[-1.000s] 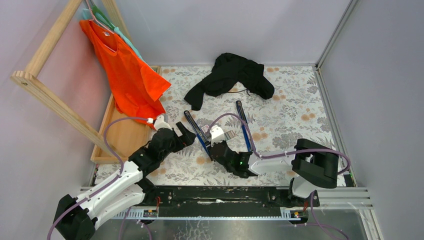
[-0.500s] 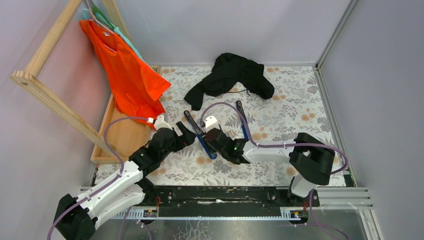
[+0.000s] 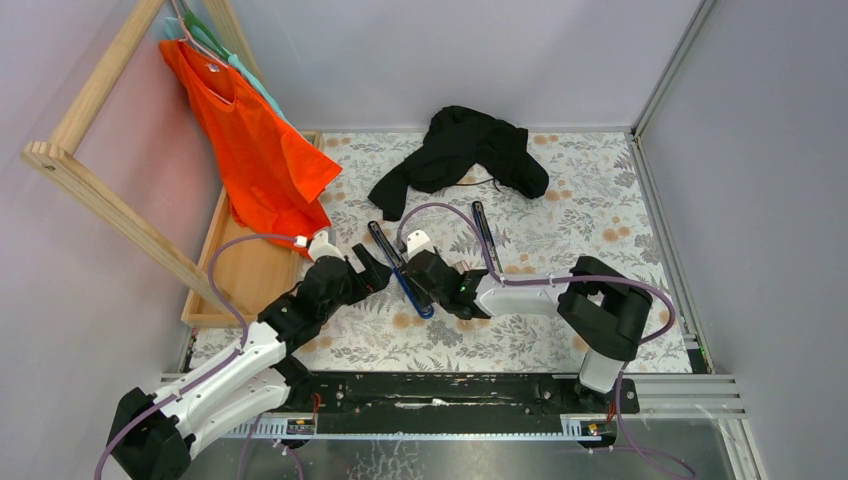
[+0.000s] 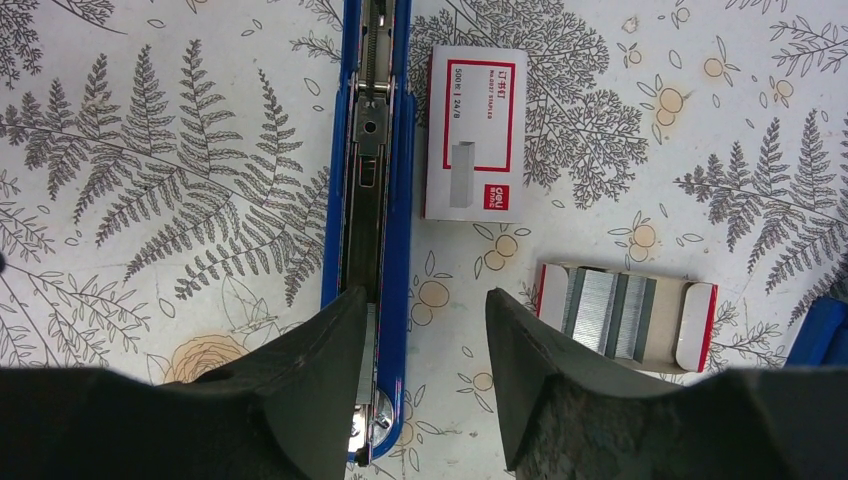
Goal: Load the staples into the stapler
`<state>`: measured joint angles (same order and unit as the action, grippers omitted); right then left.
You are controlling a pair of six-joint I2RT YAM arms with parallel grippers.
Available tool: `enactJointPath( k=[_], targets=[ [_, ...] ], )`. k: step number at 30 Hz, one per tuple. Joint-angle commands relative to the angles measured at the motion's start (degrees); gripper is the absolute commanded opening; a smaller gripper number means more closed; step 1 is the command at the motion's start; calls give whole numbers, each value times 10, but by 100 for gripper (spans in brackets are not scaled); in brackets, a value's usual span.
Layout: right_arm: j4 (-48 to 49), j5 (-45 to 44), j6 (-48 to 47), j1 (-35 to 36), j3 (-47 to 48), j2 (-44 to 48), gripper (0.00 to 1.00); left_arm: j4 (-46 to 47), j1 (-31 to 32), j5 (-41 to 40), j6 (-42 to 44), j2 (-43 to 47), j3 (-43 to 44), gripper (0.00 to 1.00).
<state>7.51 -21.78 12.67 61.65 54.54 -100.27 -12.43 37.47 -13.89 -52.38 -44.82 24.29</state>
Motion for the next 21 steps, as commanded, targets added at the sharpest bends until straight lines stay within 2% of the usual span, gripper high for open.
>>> enactJointPath(
  k=[1,10,21],
  targets=[
    [-2,8,-3,-5,25,1,55,27,1,-7,2,4,-7,100],
    [-38,11,1,-7,45,-25,55,26,0,-6,1,1,-6,100],
    [-115,33,20,-7,35,7,55,33,1,-5,2,-2,-2,100]
  ],
)
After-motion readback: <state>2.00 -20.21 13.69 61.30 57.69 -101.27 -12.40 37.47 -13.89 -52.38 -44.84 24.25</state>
